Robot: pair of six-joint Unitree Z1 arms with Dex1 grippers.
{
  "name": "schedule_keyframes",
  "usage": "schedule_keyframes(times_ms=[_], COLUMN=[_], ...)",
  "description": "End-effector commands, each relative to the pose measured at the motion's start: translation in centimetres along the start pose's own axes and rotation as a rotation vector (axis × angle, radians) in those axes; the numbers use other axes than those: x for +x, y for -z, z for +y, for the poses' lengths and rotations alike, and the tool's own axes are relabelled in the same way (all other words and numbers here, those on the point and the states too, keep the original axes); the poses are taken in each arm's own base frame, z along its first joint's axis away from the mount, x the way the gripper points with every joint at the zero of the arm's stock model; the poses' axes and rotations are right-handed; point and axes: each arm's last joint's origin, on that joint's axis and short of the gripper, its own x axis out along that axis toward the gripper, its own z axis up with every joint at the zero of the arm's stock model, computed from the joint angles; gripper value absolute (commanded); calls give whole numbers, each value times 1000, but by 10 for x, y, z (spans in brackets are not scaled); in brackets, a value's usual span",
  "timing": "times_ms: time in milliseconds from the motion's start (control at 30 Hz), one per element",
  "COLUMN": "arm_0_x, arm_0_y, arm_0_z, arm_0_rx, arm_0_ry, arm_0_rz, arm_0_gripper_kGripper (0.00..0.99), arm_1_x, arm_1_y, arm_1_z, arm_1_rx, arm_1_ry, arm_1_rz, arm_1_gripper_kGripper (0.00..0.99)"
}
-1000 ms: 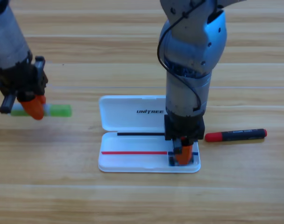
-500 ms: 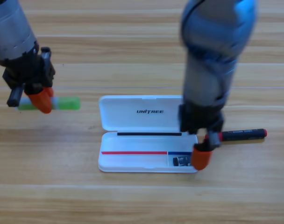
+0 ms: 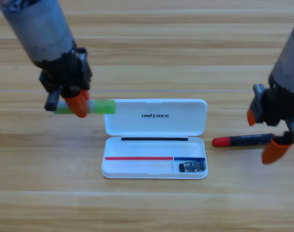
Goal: Clean up eraser and pencils
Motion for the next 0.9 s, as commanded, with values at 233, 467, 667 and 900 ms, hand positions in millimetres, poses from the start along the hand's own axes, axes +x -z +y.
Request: schedule_keyframes(times_ms=[233, 467, 667, 900], arm_0_x=[61, 90, 101, 107], arm_0_y=[-71, -92, -99, -100], arm_0_z=[-8, -12, -15, -17], arm_0_rx=[68, 85, 88, 80], arm_0_ry=[94, 127, 142, 157], arm_0_rz=[28, 53, 62, 70], arm_0_gripper_kGripper=[0, 0, 0, 0], arm_1_x=[97, 128, 146, 148], arm_1_y=[12, 8, 7, 9], arm_1_z=[-59, -69, -78, -77], arm_1_rx=[16, -5, -8, -16], arm_1_ry=[-33, -54, -40, -43], arm_1_rz=[90, 120, 147, 158], arm_1_gripper_kGripper=[856, 810, 729, 0])
